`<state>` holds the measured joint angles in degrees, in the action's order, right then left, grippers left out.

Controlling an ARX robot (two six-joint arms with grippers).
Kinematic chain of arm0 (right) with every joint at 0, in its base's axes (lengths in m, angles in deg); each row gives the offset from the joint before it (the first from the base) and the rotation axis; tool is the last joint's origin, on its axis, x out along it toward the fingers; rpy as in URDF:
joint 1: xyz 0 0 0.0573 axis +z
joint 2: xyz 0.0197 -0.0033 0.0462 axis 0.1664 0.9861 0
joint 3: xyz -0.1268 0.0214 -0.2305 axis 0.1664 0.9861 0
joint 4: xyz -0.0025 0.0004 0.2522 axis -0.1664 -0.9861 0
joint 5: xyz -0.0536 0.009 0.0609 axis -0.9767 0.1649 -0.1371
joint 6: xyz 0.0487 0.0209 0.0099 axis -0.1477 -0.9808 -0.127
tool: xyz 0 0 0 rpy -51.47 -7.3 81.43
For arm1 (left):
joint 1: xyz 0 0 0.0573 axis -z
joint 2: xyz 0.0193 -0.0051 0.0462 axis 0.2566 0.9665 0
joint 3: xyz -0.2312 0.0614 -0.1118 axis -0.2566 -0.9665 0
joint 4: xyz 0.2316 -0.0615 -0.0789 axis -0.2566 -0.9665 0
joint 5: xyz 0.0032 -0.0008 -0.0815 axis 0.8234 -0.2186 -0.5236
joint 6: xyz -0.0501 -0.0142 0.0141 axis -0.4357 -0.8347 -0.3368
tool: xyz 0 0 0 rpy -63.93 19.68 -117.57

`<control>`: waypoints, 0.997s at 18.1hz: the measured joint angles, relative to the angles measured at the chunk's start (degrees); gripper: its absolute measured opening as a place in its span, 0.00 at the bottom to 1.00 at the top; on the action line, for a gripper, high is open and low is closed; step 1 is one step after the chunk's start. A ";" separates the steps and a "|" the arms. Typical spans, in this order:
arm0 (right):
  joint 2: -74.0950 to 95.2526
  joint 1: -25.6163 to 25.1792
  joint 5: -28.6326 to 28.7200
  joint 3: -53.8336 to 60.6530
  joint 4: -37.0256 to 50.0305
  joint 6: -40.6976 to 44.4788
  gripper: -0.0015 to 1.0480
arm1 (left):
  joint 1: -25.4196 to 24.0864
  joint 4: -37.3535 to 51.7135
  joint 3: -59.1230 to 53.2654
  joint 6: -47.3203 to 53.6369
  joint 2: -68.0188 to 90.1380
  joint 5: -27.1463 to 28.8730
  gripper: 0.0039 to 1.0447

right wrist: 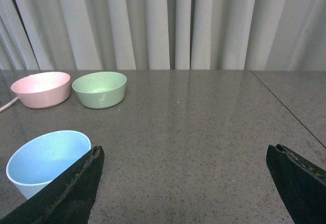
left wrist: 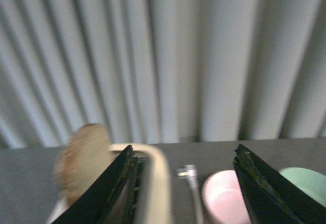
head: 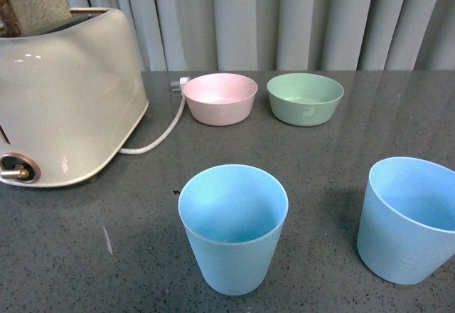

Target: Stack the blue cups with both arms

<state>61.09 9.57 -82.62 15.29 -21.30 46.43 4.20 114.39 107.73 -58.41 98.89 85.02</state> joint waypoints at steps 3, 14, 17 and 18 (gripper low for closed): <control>0.00 0.00 0.00 0.00 0.00 0.00 0.94 | -2.23 2.38 -4.66 -0.46 -2.99 0.11 0.46; 0.00 0.00 0.00 0.00 0.00 0.00 0.94 | -19.41 7.34 -44.59 -1.31 -35.15 -17.66 0.01; 0.00 0.00 0.02 0.00 0.00 0.00 0.94 | -19.02 4.50 -46.56 -1.29 -39.80 -18.29 0.01; 0.00 0.00 0.02 0.00 0.00 0.00 0.94 | -19.02 3.54 -47.06 -1.29 -41.27 -18.29 0.01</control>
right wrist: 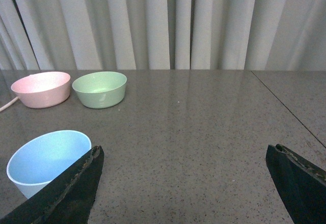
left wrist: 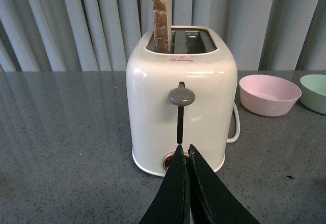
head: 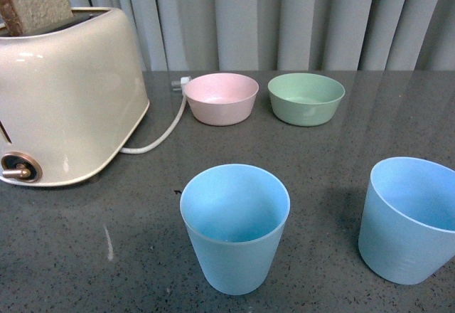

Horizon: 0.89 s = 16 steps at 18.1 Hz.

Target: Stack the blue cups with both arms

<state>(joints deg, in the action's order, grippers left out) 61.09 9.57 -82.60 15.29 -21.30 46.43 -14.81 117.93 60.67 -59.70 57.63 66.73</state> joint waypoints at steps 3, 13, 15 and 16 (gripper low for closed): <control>0.00 0.00 0.00 0.00 0.00 0.02 0.94 | 0.00 -2.89 -0.90 0.00 -3.91 0.02 0.01; 0.00 0.00 0.00 0.00 0.00 0.00 0.94 | 0.00 -12.79 -2.82 0.00 -17.07 0.00 0.01; 0.00 0.00 0.00 0.00 0.00 0.00 0.94 | 0.00 -14.40 -2.82 0.00 -18.86 0.00 0.01; 0.00 0.00 0.00 0.00 0.00 0.00 0.94 | 0.00 -15.26 -2.82 0.00 -19.52 -0.02 0.01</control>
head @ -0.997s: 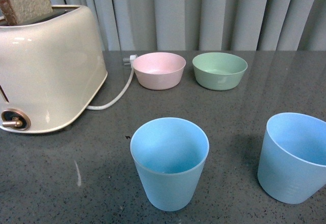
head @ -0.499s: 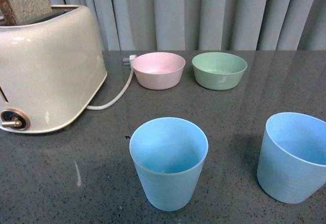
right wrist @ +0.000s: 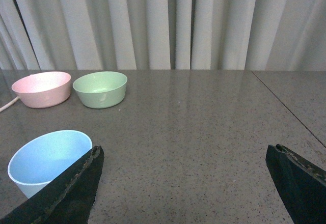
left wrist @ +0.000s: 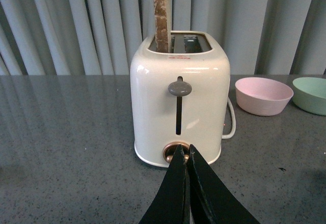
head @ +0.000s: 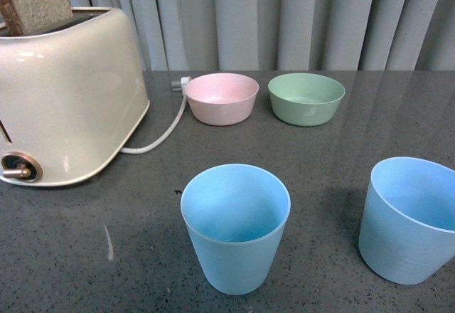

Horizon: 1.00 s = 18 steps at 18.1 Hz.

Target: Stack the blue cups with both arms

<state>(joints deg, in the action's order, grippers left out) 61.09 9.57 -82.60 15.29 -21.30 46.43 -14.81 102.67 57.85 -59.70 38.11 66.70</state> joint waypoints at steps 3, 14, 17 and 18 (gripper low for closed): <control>0.00 0.00 0.00 0.00 0.00 0.00 0.94 | 0.00 -1.73 0.00 0.00 -1.70 0.02 0.01; 0.00 0.00 0.00 0.00 0.04 0.00 0.94 | -0.04 -13.29 0.02 -0.09 -12.46 0.00 0.21; 0.00 0.00 0.00 0.00 0.00 0.00 0.94 | -0.04 -13.29 0.02 -0.09 -12.46 0.02 0.58; 0.00 0.00 0.00 0.00 0.00 0.00 0.94 | -0.04 -13.29 0.02 -0.09 -12.46 0.02 0.68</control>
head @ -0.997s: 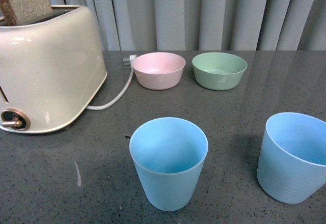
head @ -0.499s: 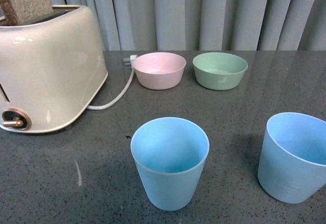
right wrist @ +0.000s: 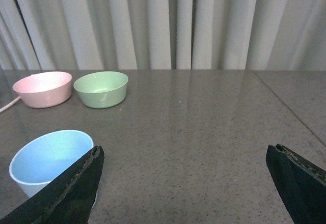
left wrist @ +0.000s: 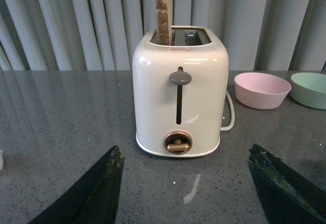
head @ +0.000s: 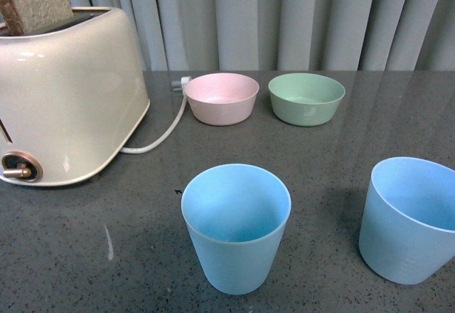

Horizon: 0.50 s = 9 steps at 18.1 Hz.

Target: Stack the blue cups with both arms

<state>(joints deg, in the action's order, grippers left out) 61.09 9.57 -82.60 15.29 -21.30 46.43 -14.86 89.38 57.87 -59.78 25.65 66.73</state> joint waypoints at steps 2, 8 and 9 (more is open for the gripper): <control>5.09 -5.35 8.90 -2.21 -2.05 -4.87 0.94 | 0.00 0.02 0.00 0.00 0.00 -0.07 0.91; 41.00 -8.70 24.63 -27.74 6.38 -6.25 0.94 | 0.00 0.02 0.00 0.00 0.00 0.00 0.94; 46.03 -6.71 24.55 -30.32 4.22 -5.05 0.94 | 0.00 0.00 0.00 0.00 0.00 0.00 0.94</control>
<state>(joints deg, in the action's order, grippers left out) 107.12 2.86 -58.05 -15.02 -17.08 41.39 -14.86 89.38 57.87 -59.78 25.65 66.73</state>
